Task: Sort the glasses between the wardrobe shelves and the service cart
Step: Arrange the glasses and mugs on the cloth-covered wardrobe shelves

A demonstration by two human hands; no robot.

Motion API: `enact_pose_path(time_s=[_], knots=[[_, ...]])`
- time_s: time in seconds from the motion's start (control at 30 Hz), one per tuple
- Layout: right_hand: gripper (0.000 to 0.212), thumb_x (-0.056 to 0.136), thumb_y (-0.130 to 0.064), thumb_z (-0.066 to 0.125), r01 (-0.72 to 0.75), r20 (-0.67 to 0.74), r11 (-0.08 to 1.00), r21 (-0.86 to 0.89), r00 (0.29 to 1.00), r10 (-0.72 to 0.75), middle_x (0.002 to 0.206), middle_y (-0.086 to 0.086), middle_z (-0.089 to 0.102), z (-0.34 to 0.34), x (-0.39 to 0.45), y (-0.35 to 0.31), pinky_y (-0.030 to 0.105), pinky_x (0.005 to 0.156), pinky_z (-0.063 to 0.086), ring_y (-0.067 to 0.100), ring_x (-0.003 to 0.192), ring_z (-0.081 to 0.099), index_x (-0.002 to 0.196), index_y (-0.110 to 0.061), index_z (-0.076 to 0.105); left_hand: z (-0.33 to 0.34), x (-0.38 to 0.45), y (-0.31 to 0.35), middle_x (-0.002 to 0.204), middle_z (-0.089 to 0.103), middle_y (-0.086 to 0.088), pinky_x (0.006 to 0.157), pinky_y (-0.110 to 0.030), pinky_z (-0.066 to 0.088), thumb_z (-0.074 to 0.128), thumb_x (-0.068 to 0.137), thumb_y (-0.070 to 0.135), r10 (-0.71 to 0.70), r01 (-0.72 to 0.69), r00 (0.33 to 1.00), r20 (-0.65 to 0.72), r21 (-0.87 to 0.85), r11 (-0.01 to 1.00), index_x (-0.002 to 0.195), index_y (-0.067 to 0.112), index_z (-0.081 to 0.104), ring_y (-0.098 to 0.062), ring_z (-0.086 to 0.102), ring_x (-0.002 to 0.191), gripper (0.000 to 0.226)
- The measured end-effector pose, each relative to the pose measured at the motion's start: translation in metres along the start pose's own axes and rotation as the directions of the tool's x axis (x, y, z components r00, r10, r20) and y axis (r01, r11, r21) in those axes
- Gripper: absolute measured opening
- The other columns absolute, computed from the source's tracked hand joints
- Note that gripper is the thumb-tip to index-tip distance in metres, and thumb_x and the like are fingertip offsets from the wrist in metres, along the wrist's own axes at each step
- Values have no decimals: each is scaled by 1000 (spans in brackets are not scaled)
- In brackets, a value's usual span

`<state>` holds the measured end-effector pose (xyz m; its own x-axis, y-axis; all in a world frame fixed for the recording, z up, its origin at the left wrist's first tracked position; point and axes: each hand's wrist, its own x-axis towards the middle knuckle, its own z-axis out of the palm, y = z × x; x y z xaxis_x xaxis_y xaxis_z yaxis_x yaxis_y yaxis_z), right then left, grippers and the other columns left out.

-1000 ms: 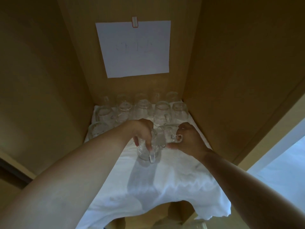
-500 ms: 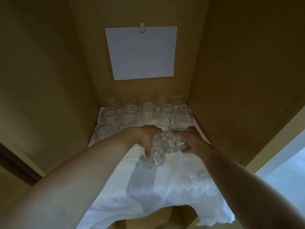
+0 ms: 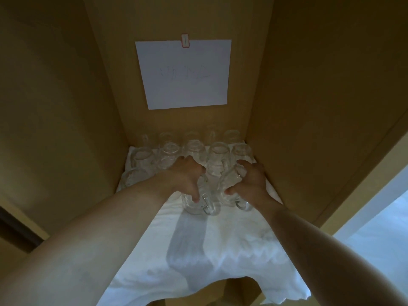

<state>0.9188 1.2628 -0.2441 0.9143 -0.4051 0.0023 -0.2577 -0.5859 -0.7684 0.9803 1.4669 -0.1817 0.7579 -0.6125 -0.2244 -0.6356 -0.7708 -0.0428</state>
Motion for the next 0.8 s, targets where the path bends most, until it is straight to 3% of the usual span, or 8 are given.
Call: enact_pose_path(time_s=[0.07, 0.17, 0.3, 0.47, 0.6, 0.7, 0.8], knots=[[113, 47, -30, 102, 82, -19, 985, -149, 996, -85, 137, 3, 29, 5, 0, -2, 26, 98, 42, 24, 125, 40, 145, -35, 46, 0, 4, 1, 100, 56, 3, 88, -35, 34, 85, 54, 63, -18, 18, 1000, -5, 33, 999, 133, 27, 56, -23, 45, 115, 92], [107, 54, -30, 98, 212, 3, 924, -319, 975, -222, 139, 5, 27, 15, -5, -4, 31, 95, 47, 27, 123, 38, 146, -35, 44, 0, 10, 1, 117, 62, -1, 100, -42, 36, 83, 59, 63, -42, 44, 999, -19, 99, 994, 135, 26, 54, -27, 47, 119, 90], [102, 60, -28, 96, 340, 37, 808, -481, 929, -368, 139, 10, 28, 29, -10, -10, 37, 94, 53, 30, 121, 39, 148, -29, 44, -1, 15, -4, 113, 63, -3, 102, -48, 36, 82, 62, 62, -71, 76, 997, -39, 153, 985, 122, 23, 58, -29, 47, 119, 76], [103, 58, -29, 95, 390, 86, 801, -454, 914, -397, 138, 10, 29, 30, -5, -10, 36, 95, 52, 29, 122, 39, 148, -27, 46, -1, 21, -7, 114, 63, -4, 98, -46, 40, 81, 68, 56, -87, 91, 995, -41, 114, 989, 123, 20, 57, -29, 49, 118, 70], [106, 59, -33, 96, 399, 165, 824, -401, 917, -364, 139, 6, 27, 26, 2, -8, 29, 99, 40, 26, 124, 37, 151, -31, 43, 0, 28, -13, 111, 64, -3, 86, -36, 44, 84, 66, 50, -70, 72, 996, -61, 36, 997, 118, 19, 59, -26, 50, 114, 66], [107, 57, -32, 97, 395, 198, 842, -368, 918, -344, 139, 4, 26, 25, 7, -11, 29, 99, 39, 27, 123, 38, 150, -32, 43, 1, 33, -17, 109, 67, -2, 92, -36, 50, 88, 62, 48, -55, 54, 996, -77, -16, 998, 112, 18, 63, -23, 55, 108, 63], [108, 56, -30, 97, 386, 224, 847, -365, 920, -322, 140, 4, 27, 23, 9, -14, 32, 100, 42, 27, 124, 39, 149, -32, 43, 3, 38, -20, 107, 68, -1, 87, -30, 48, 91, 59, 47, -42, 37, 996, -79, -59, 998, 110, 17, 64, -21, 57, 105, 65]])
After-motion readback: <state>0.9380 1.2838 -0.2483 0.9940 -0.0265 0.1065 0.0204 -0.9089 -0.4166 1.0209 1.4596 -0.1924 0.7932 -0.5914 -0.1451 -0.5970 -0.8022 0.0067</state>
